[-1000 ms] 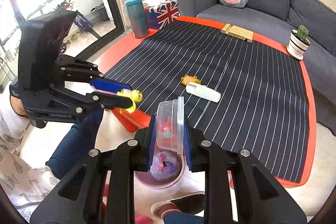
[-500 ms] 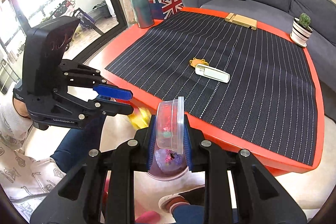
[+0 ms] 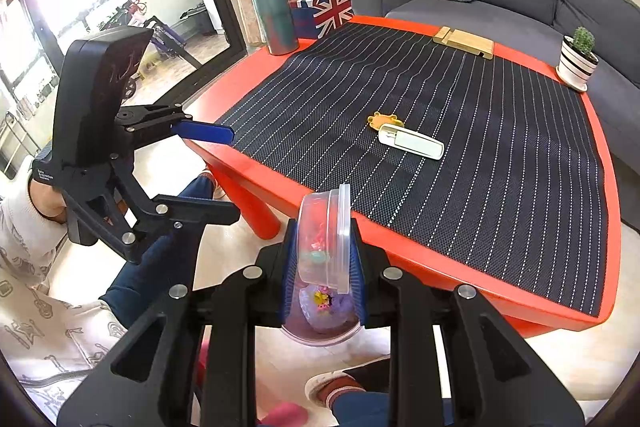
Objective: Collect trash
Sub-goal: 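Drop the yellow toy into the bin with the left tool while the right tool carries the container, then open the right tool over the pink bin to drop the red-filled container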
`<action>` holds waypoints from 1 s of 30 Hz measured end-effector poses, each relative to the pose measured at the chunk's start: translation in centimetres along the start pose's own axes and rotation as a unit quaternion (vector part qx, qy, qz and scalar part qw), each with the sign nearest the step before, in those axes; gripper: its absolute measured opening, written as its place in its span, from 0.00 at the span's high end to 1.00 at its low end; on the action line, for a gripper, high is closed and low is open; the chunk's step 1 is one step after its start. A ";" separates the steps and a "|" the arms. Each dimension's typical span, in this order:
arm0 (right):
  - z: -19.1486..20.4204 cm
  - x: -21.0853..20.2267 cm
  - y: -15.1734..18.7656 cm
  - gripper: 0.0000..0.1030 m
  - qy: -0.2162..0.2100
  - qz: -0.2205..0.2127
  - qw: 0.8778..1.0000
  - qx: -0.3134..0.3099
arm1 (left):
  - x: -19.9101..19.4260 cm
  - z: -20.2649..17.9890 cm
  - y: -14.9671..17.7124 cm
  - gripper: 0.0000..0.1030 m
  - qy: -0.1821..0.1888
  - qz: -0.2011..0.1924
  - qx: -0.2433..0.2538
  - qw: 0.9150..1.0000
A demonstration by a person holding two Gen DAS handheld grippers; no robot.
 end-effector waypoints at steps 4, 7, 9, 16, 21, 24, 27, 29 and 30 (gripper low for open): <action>0.2 0.1 0.0 0.77 -0.002 0.000 1.000 -0.002 | -0.4 0.3 0.2 0.08 -0.004 -0.003 -0.003 1.000; 0.5 0.2 0.0 0.77 -0.003 0.000 1.000 -0.004 | -0.6 0.4 0.3 0.08 -0.010 -0.004 -0.002 1.000; 0.8 0.2 0.0 0.77 -0.006 0.000 1.000 -0.006 | -0.8 0.6 0.4 0.08 -0.013 -0.006 -0.003 1.000; 1.7 0.7 -0.2 0.77 -0.016 0.004 1.000 -0.017 | -1.5 1.2 1.0 0.08 -0.020 -0.010 -0.010 1.000; 2.6 1.2 -0.5 0.78 -0.023 0.009 0.999 -0.027 | -2.3 2.2 1.5 0.08 -0.023 -0.016 -0.023 0.999; 3.2 1.7 -0.7 0.77 -0.030 0.013 0.999 -0.033 | -2.8 2.7 1.7 0.08 -0.024 -0.020 -0.030 0.999; 3.6 1.9 -1.0 0.77 -0.036 0.015 0.999 -0.038 | -3.4 3.3 1.8 0.08 -0.026 -0.025 -0.036 0.999; 3.8 2.0 -1.1 0.77 -0.036 0.017 0.998 -0.044 | -3.5 3.5 1.8 0.08 -0.027 -0.027 -0.038 0.999; 3.9 2.1 -1.1 0.68 -0.035 0.018 0.998 -0.046 | -3.5 3.6 1.8 0.08 -0.027 -0.027 -0.038 0.999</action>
Point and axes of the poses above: each gripper's, at about its wrist camera, not at the fingertips, and x roughly the way its jaws point, z to its left, y to its underside, the point moved 7 cm from there along x, roughly the way its jaws point, and after that the axes turned 15 degrees about z, right-handed, at the moved point
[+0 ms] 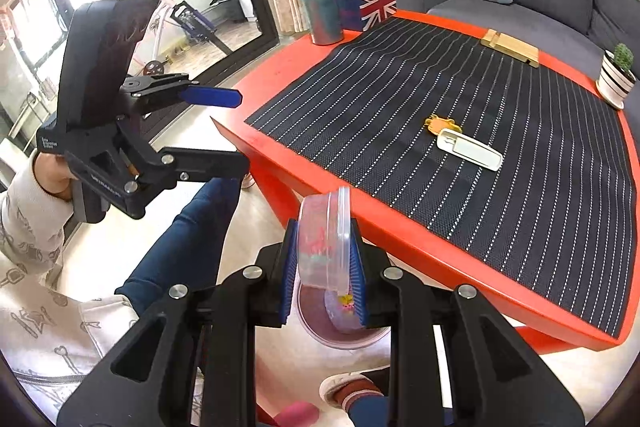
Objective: Collect trash
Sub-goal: 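Open the right tool over the pink bin to drop the red-filled container, then move the right tool to the white plastic clip and close on it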
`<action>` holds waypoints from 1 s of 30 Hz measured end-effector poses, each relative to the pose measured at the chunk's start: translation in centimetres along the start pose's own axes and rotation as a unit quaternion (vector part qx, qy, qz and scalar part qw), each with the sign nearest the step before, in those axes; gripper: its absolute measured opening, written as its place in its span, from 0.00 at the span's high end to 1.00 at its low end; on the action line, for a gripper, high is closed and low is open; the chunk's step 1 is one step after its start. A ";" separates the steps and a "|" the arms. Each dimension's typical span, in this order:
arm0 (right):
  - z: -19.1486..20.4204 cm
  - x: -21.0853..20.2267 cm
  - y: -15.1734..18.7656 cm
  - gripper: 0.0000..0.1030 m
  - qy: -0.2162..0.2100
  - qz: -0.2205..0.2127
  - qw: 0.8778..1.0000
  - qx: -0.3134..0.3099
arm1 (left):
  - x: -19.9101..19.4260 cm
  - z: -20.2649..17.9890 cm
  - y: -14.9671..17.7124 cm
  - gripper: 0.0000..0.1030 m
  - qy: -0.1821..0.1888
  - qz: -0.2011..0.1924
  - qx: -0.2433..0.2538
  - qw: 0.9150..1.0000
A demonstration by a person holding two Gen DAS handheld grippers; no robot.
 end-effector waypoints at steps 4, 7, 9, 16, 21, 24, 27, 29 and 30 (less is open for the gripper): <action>-0.6 -0.1 -0.3 0.14 0.020 -0.012 1.000 0.012 | 0.1 0.1 0.0 0.08 0.000 0.001 0.000 1.000; -1.1 -0.2 -0.3 0.10 0.030 -0.011 0.999 0.021 | 0.3 0.0 0.1 0.08 0.001 0.003 0.001 1.000; -1.2 -0.2 -0.2 0.09 0.033 -0.011 0.999 0.022 | 0.4 0.0 0.0 0.08 0.002 0.004 0.002 1.000; -1.8 -0.2 0.1 0.07 0.037 -0.011 0.999 0.033 | 0.8 -0.4 0.0 0.08 0.004 0.009 0.005 1.000; -2.2 -0.3 0.4 0.07 0.035 -0.012 0.998 0.040 | 1.1 -0.5 0.0 0.08 0.004 0.013 0.006 1.000; -2.4 -0.4 0.4 0.07 0.036 -0.014 0.998 0.043 | 1.2 -0.6 -0.2 0.08 0.006 0.013 0.006 1.000; -2.9 -0.5 0.4 0.07 0.034 -0.016 0.998 0.050 | 1.4 -0.7 -0.3 0.08 0.007 0.016 0.006 1.000; -3.2 -0.6 0.4 0.07 0.036 -0.018 0.998 0.054 | 1.6 -0.7 -0.3 0.08 0.008 0.018 0.007 1.000; -3.4 -0.7 0.4 0.07 0.036 -0.018 0.998 0.055 | 1.6 -0.7 -0.4 0.08 0.009 0.018 0.007 1.000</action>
Point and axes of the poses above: each gripper's, at about its wrist camera, not at the fingertips, and x roughly the way its jaws point, z to its left, y to its underside, the point moved 7 cm from there along x, roughly the way its jaws point, and after that the axes turned 15 degrees about z, right-handed, at the moved point
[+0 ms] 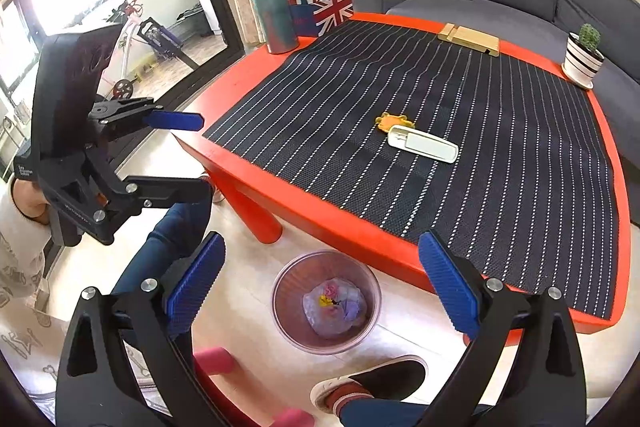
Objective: Collect trash
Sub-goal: 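Move the right tool to the white plastic clip and close on it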
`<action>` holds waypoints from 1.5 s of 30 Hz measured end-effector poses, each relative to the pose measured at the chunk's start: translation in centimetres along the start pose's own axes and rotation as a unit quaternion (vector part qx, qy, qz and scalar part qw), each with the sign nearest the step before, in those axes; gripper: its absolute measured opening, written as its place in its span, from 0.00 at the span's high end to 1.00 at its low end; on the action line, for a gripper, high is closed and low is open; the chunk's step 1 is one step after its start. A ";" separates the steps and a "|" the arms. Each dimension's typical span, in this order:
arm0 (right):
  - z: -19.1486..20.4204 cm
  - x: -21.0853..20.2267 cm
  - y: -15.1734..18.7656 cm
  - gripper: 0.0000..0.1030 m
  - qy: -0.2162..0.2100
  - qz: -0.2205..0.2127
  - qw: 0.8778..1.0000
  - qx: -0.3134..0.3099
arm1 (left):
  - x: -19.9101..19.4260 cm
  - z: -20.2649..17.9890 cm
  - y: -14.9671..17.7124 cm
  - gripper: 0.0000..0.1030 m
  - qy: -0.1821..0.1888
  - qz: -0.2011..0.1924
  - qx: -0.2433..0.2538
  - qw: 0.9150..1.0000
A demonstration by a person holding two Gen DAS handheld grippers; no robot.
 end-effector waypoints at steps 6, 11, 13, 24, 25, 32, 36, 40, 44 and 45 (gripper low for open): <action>-1.7 -0.2 -1.5 0.07 0.011 -0.001 1.000 0.002 | 0.2 -0.1 -0.3 0.08 0.005 0.001 0.000 1.000; -3.5 -0.2 -3.2 0.07 0.022 -0.001 1.000 -0.005 | 0.2 -0.1 -0.5 0.08 0.006 0.000 0.000 1.000; -4.3 0.0 -4.1 0.07 0.025 0.001 1.000 -0.008 | 0.2 -0.1 -0.6 0.08 0.006 -0.001 -0.001 1.000; -6.6 2.6 -8.4 0.07 0.042 0.034 0.997 -0.063 | 0.1 0.5 -1.1 0.08 0.005 -0.004 -0.009 1.000; -6.8 3.1 -8.7 0.07 0.045 0.040 0.996 -0.072 | 0.1 0.5 -1.1 0.08 0.005 -0.004 -0.010 1.000; -8.0 6.1 -10.0 0.17 0.050 0.079 0.990 -0.101 | 0.1 1.1 -1.2 0.08 0.003 -0.003 -0.016 1.000; -8.6 7.9 -10.3 0.28 0.045 0.101 0.988 -0.111 | 0.2 1.4 -1.2 0.08 0.002 -0.002 -0.020 1.000; -9.0 9.3 -10.4 0.40 0.044 0.117 0.985 -0.118 | 0.3 1.7 -1.2 0.08 0.003 -0.001 -0.024 1.000; -9.0 10.2 -10.0 0.54 0.040 0.130 0.983 -0.127 | 0.3 1.9 -1.1 0.08 0.004 -0.001 -0.028 1.000; -9.0 10.3 -9.9 0.59 0.040 0.131 0.982 -0.127 | 0.4 2.0 -1.1 0.08 0.004 0.000 -0.030 1.000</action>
Point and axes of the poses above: each gripper's, at about its wrist camera, not at the fingertips, and x roughly the way its jaws point, z to its left, y to its underside, the point moved 7 cm from there along x, roughly the way its jaws point, and after that the axes turned 15 degrees about z, right-handed, at the moved point
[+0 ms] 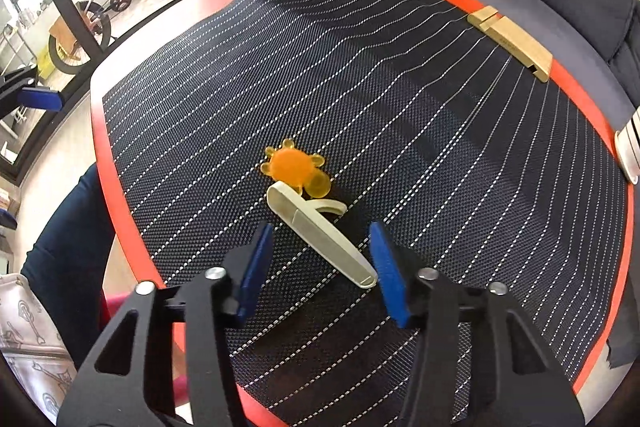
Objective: Collect trash
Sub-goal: 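Move the right tool to the white plastic clip and close on it, then lift the white clip with the right tool while the left tool grasps the orange turtle toy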
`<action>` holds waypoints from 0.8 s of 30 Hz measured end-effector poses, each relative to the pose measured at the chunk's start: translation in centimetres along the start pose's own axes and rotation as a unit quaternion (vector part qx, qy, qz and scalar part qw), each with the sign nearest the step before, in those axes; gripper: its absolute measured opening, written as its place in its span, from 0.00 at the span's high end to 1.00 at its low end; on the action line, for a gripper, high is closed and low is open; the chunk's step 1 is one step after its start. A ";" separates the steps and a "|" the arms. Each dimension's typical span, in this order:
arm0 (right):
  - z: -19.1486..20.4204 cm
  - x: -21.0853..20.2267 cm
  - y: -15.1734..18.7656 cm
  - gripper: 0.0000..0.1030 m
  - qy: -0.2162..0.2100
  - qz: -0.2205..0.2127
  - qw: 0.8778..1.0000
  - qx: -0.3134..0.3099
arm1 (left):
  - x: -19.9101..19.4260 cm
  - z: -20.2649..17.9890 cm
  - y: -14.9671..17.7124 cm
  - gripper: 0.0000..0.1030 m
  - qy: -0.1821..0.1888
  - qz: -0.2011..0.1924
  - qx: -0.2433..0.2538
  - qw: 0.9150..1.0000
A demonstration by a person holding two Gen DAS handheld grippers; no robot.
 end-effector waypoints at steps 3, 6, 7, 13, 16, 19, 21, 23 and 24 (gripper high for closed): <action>0.0 0.3 0.2 0.73 0.001 0.004 1.000 -0.002 | 0.1 0.1 0.0 0.08 0.003 0.000 -0.002 1.000; 0.1 0.3 0.6 0.82 0.003 0.006 1.000 -0.002 | 0.2 -0.1 0.0 0.08 0.005 0.001 -0.002 1.000; 0.1 0.3 0.7 0.84 0.004 0.007 1.000 -0.002 | 0.2 -0.1 0.0 0.08 0.005 0.001 -0.002 1.000; 0.1 -0.3 1.2 0.94 0.005 -0.003 1.000 0.013 | 0.2 -0.4 0.0 0.08 0.008 0.000 0.001 1.000; 0.3 -0.9 1.5 0.94 -0.001 -0.014 1.000 0.024 | 0.3 -0.4 -0.1 0.08 0.008 -0.001 0.003 1.000; 0.6 -1.5 1.8 0.94 -0.008 -0.024 0.999 0.035 | 0.3 -0.6 -0.4 0.08 0.009 -0.001 0.007 1.000; 0.6 -2.1 2.0 0.94 -0.015 -0.034 0.998 0.049 | 0.4 -0.8 -0.7 0.08 0.008 -0.002 0.010 1.000; 0.4 -2.7 2.3 0.94 -0.021 -0.044 0.996 0.068 | 0.5 -1.0 -1.1 0.08 0.009 -0.002 0.014 1.000; 0.4 -2.9 2.4 0.94 -0.022 -0.048 0.996 0.076 | 0.5 -1.1 -1.3 0.08 0.008 -0.002 0.016 1.000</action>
Point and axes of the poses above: each gripper's, at about its wrist camera, not at the fingertips, and x roughly the way its jaws point, z to its left, y to its underside, the point moved 7 cm from there along x, roughly the way its jaws point, and after that the axes turned 15 degrees about z, right-handed, at the moved point
